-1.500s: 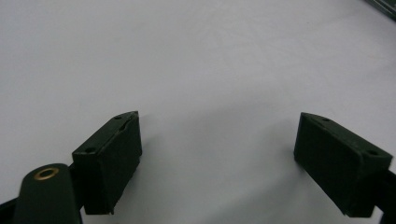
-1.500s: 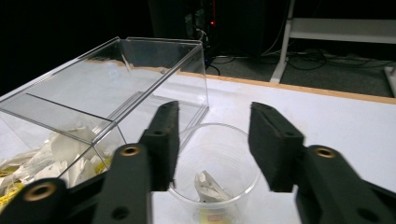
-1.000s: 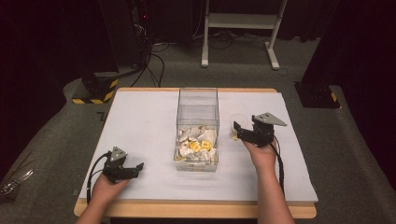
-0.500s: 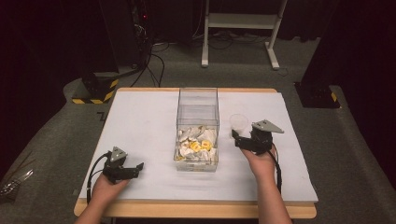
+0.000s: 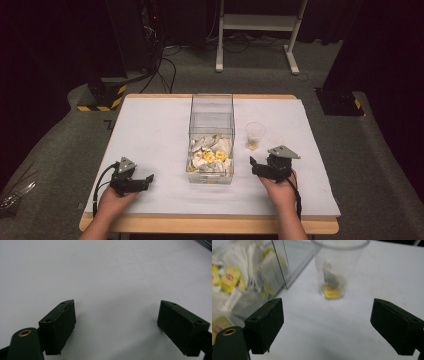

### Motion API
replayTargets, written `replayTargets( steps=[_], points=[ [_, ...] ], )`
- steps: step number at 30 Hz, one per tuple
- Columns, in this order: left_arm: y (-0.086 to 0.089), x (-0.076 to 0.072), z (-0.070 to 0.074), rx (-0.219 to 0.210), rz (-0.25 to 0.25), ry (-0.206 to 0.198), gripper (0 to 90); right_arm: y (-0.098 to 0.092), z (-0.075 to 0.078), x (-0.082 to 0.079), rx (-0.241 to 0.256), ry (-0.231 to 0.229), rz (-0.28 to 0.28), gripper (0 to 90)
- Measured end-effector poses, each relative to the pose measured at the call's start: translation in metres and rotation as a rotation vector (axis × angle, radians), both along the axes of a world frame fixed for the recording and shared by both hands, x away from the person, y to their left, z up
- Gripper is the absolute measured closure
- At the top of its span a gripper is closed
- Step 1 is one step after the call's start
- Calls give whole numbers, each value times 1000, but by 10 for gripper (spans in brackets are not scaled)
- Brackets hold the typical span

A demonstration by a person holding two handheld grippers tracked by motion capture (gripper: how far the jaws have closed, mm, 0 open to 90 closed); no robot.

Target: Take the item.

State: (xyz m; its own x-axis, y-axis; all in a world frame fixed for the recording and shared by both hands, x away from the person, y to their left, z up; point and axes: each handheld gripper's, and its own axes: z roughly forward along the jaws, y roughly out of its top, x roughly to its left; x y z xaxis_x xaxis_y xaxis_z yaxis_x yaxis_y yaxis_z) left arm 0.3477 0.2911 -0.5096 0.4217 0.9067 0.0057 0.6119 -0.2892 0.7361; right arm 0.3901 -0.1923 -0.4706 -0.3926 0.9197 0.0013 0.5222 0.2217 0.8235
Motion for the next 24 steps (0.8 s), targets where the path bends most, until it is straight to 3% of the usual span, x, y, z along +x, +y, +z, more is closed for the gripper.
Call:
replayTargets(
  steps=[5, 10, 13, 16, 18, 19, 24],
  points=[
    [0, 0, 0, 1, 0, -1, 154, -10, -19, -15, -32, 63, -19, 116],
    [0, 0, 0, 2, -1, 0, 154, -16, -28, -25, -67, 106, -18, 116],
    [0, 0, 0, 2, -1, 0, 154, -17, -33, -28, -105, 156, -21, 120],
    [0, 0, 0, 1, -1, 0, 154, -12, -34, -32, -138, 124, -41, 122],
    [0, 0, 0, -1, -1, 3, 154, -13, -34, -31, -129, 131, -42, 120],
    [0, 0, 0, -3, -3, 2, 153, -16, -34, -29, -97, 158, -44, 112],
    [0, 0, 0, -6, 0, 1, 153, -16, -34, -29, -93, 162, -41, 110]
  ],
)
